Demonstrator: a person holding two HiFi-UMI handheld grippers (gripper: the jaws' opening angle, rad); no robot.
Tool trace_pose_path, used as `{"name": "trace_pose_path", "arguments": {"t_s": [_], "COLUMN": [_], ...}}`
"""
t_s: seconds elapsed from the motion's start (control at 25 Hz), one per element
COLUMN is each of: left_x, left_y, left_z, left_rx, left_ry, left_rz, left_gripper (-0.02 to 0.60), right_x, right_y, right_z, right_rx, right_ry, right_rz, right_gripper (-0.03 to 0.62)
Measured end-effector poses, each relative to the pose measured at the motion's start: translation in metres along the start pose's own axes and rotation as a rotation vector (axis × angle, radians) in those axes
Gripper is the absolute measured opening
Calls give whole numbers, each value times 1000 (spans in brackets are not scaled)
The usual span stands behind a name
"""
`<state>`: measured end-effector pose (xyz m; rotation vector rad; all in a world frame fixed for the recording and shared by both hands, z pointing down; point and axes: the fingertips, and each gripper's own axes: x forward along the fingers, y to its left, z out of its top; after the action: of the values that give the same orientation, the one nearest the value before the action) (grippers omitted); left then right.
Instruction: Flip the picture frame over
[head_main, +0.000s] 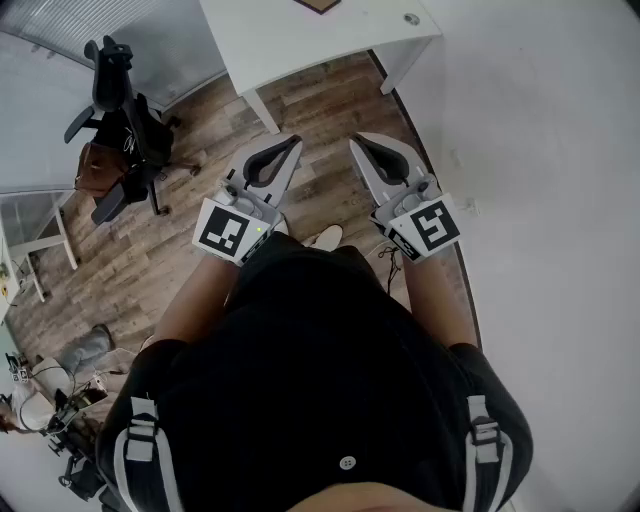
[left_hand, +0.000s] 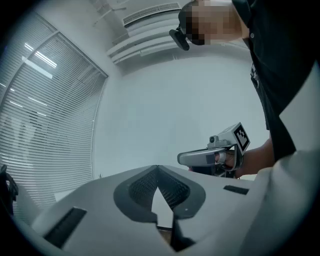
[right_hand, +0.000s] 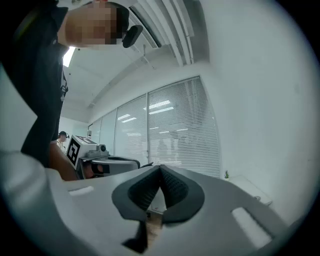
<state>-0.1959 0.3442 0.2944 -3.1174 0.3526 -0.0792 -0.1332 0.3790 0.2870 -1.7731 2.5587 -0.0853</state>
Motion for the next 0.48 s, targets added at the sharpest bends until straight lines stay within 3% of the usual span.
{"name": "trace_pose_path", "arguments": {"t_s": [0.48], "left_x": [-28], "left_y": [0], "left_z": [-22], "left_rx": [-13], "left_ry": [27], "left_rz": [-23], "left_gripper": [8], "right_x": [0], "right_y": [25], "right_z": [-21], "right_rx": [35], "right_ry": [8], "right_rz": [-18], "right_gripper": [11]}}
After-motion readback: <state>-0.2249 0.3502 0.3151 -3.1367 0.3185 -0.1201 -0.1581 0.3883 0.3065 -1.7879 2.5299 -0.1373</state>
